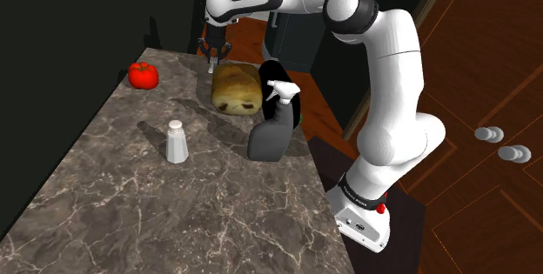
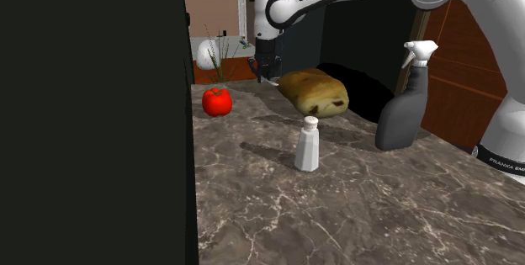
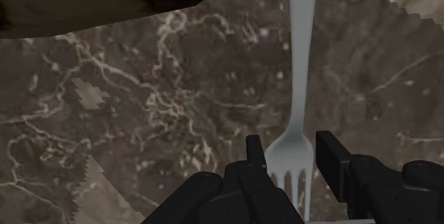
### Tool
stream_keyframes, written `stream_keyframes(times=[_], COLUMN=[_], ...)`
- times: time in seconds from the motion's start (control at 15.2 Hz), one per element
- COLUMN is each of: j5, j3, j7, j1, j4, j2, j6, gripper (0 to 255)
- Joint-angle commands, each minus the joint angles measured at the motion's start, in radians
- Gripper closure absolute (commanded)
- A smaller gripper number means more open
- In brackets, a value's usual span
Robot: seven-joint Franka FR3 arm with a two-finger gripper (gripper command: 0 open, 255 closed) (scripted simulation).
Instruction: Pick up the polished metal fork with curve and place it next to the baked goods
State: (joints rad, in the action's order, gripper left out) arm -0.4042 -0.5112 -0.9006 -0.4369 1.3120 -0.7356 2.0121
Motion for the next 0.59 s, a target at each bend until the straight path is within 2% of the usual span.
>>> stream_keyframes(times=[0.0,0.4,0.46,0.53], j5=[-0.002,-0.002,-0.002,-0.002], j3=[0.002,0.002,0.002,0.002], j7=[0.0,0.0,0.0,0.0], j1=[-0.001,-0.001,0.0,0.0], j4=[0.003,0.003,0.002,0.001], j2=[-0.003,-0.003,-0.004,-0.004], j6=[0.007,0.006,0.006,0.006], gripper=[255,255,0,0])
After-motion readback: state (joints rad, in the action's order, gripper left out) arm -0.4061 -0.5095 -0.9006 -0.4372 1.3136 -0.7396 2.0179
